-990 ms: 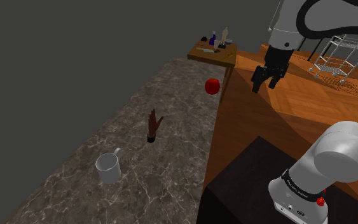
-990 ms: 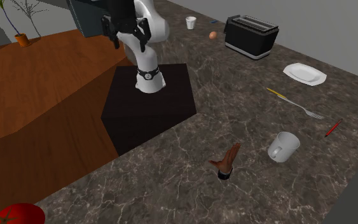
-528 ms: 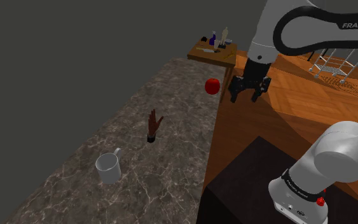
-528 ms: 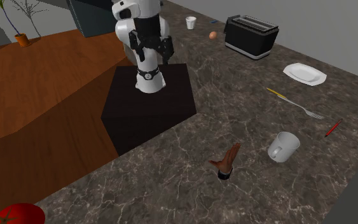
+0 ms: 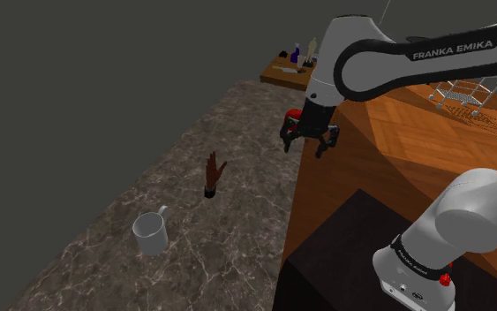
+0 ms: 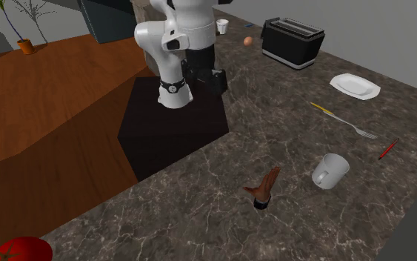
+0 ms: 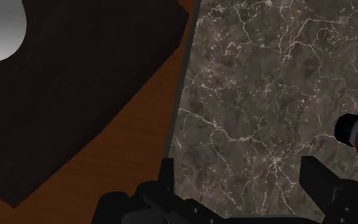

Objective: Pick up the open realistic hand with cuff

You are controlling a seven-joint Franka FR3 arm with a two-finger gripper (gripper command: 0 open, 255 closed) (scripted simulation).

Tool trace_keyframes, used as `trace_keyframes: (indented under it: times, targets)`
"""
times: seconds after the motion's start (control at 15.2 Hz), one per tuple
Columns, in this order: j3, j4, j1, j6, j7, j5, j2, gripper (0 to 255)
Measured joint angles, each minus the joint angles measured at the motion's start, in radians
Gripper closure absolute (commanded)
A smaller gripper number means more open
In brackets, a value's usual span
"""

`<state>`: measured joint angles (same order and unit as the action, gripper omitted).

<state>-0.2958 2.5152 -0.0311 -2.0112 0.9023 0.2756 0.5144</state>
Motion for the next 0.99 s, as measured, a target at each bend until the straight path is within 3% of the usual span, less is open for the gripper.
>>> trace_keyframes:
  times: [0.46, 0.99]
  targets:
    - [-0.126, -0.102, -0.039, -0.206, 0.306, 0.025, -0.247, 0]
    - [-0.193, -0.288, -0.065, -0.403, 0.697, -0.107, -0.574, 0]
